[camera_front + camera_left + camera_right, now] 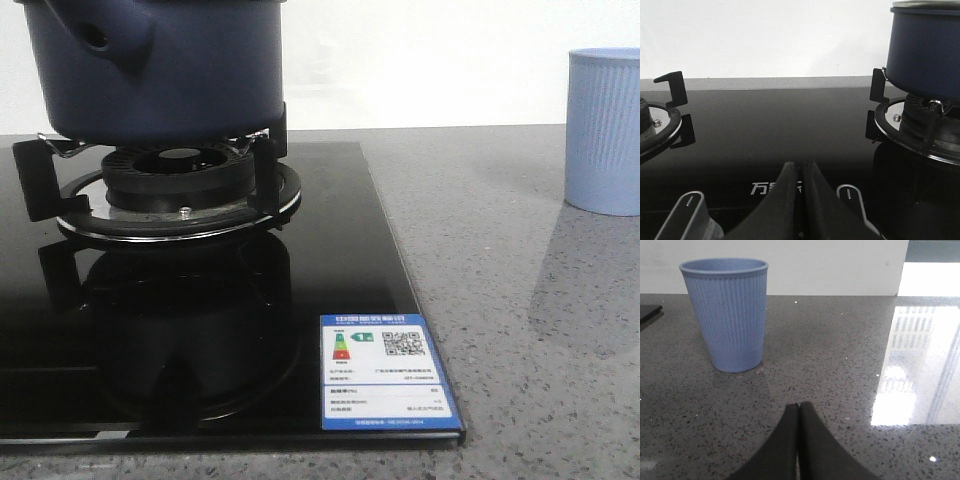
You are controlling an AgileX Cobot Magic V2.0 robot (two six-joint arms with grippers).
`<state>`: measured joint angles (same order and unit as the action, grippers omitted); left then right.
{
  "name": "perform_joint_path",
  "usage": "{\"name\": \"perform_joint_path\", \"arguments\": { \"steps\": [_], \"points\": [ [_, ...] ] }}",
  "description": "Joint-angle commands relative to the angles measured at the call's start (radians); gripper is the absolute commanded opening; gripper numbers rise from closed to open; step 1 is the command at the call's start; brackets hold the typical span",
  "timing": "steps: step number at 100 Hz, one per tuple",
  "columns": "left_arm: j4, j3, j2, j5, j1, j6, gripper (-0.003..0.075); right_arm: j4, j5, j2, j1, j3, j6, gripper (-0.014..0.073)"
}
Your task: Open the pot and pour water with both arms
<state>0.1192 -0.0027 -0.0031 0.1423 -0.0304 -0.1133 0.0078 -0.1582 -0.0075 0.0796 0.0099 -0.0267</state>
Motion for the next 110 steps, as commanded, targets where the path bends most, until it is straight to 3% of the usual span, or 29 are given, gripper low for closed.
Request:
{"name": "perform_joint_path", "arguments": {
  "steps": [1,22,50,83,97,110],
  "points": [
    [0.009,0.016,-0.025,-0.077,0.003,0.009,-0.0016,-0.008,0.106,-0.023,0.002,0.016,-0.006,-0.0064],
    [0.026,0.016,-0.025,-0.118,0.003,0.009,-0.0016,0.027,0.134,-0.023,0.002,0.016,-0.006,-0.0064],
    [0.231,0.016,-0.025,-0.175,0.003,0.009,-0.0016,0.174,0.134,-0.023,0.002,0.016,-0.006,-0.0064],
    [0.657,0.003,-0.025,-0.261,0.003,0.009,-0.0016,0.637,0.221,-0.023,0.002,0.003,-0.006,-0.0063],
    [0.66,-0.065,-0.013,-0.227,0.003,0.009,-0.0016,0.598,0.103,-0.02,0.002,-0.059,-0.011,-0.0059],
    [0.51,-0.202,0.067,-0.115,0.003,0.005,-0.0016,0.497,-0.016,0.026,0.002,-0.151,-0.011,-0.0059]
  ]
}}
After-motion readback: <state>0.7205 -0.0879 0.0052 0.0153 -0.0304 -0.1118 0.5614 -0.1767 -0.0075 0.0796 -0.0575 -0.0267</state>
